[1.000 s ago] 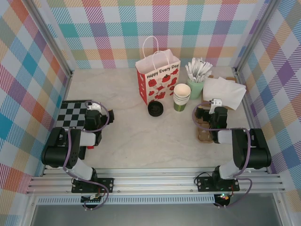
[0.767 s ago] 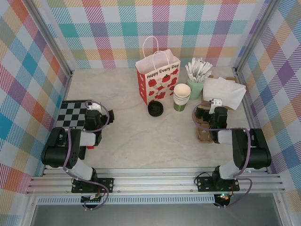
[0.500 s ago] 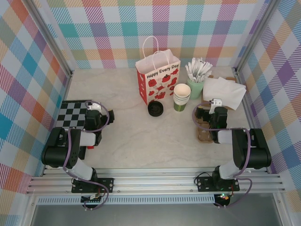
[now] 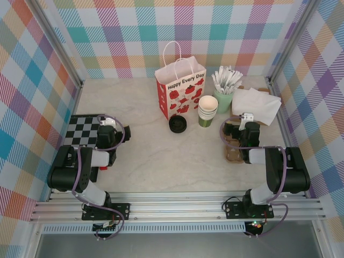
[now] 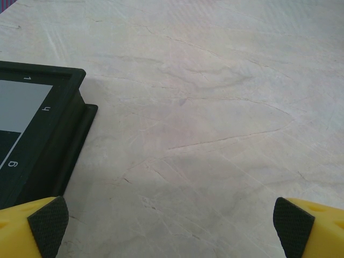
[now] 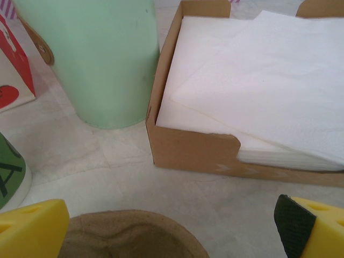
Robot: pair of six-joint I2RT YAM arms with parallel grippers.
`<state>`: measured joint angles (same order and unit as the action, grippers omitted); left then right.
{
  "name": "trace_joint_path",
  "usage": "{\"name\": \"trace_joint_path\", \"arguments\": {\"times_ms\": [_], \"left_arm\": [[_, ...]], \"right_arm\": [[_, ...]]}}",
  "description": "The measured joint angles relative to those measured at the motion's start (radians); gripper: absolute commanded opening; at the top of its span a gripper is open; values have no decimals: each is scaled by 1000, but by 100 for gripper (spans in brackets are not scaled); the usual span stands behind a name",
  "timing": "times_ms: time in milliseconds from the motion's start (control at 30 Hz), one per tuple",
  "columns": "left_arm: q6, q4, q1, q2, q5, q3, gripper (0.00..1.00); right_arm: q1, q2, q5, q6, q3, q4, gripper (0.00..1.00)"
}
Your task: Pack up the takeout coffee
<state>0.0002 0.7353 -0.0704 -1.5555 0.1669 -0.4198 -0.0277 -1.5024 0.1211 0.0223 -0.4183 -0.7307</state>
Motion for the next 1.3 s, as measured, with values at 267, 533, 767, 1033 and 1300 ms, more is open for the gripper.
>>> {"name": "trace_joint_path", "arguments": {"times_ms": [267, 533, 767, 1033, 1300], "left_arm": [[-153, -504, -102, 248, 180, -304, 100], [-561, -797, -345, 370, 250, -408, 100], [-781, -886, -373, 268, 175, -442, 100], [-866, -967, -373, 176, 111, -530, 100], [-876, -1000, -373, 135, 102, -550, 100]], "right_arm": [[0, 384, -34, 139, -188, 480, 100], [-56, 367, -219, 428, -611, 1074, 76], [-179, 106, -137, 546, -944, 1420, 59], [-217, -186, -30, 555, -1212, 1592, 44], [-264, -318, 34, 519, -1339, 1680, 28]]}}
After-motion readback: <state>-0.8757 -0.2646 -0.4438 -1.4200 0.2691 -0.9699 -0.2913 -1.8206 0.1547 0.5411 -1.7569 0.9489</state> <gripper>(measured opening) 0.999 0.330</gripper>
